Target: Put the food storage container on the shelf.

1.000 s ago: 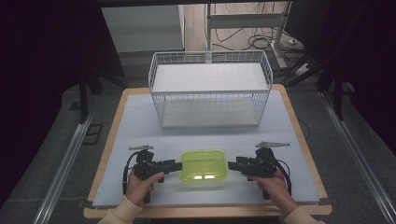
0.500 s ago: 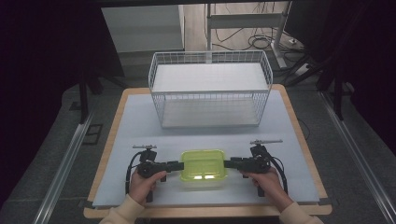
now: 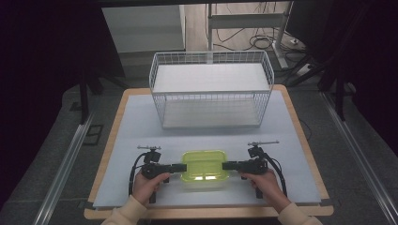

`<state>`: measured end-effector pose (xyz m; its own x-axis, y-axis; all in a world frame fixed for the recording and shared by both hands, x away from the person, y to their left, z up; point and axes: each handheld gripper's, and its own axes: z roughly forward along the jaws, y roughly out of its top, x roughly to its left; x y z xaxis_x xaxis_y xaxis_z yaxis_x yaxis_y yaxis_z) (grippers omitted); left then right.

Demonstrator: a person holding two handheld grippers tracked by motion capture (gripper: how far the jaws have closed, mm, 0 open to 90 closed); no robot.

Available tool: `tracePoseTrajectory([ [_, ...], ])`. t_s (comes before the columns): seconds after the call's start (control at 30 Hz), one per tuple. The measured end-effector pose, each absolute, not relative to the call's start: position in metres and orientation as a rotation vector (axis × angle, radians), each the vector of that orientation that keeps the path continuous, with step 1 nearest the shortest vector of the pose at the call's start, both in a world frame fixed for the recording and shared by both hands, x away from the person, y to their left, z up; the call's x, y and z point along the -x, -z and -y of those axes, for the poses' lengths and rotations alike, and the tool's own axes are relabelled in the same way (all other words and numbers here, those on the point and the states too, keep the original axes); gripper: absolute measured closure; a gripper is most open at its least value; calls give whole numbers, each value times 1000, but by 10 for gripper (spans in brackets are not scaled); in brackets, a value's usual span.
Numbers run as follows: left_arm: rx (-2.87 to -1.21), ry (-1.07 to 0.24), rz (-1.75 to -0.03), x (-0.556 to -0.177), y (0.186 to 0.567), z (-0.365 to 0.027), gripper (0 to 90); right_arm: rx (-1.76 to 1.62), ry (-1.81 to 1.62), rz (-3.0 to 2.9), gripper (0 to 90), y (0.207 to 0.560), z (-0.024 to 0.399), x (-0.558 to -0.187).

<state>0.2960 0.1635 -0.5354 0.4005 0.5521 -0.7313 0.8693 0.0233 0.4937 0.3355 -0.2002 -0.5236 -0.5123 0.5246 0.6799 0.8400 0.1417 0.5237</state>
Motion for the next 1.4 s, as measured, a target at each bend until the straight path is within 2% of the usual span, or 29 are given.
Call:
tracePoseTrajectory([
  [0.4, -1633, 390, -1269, -293, 533, -164, 751, 1320, 1319, 2039, 754, 520, 203, -336],
  [0.63, -1667, 300, -1261, -286, 523, -161, 798, 1301, 1348, 2027, 815, 512, 205, -335],
  [1.4, -1654, 284, -1215, -283, 512, -163, 802, 1260, 1395, 2033, 818, 501, 207, -333],
])
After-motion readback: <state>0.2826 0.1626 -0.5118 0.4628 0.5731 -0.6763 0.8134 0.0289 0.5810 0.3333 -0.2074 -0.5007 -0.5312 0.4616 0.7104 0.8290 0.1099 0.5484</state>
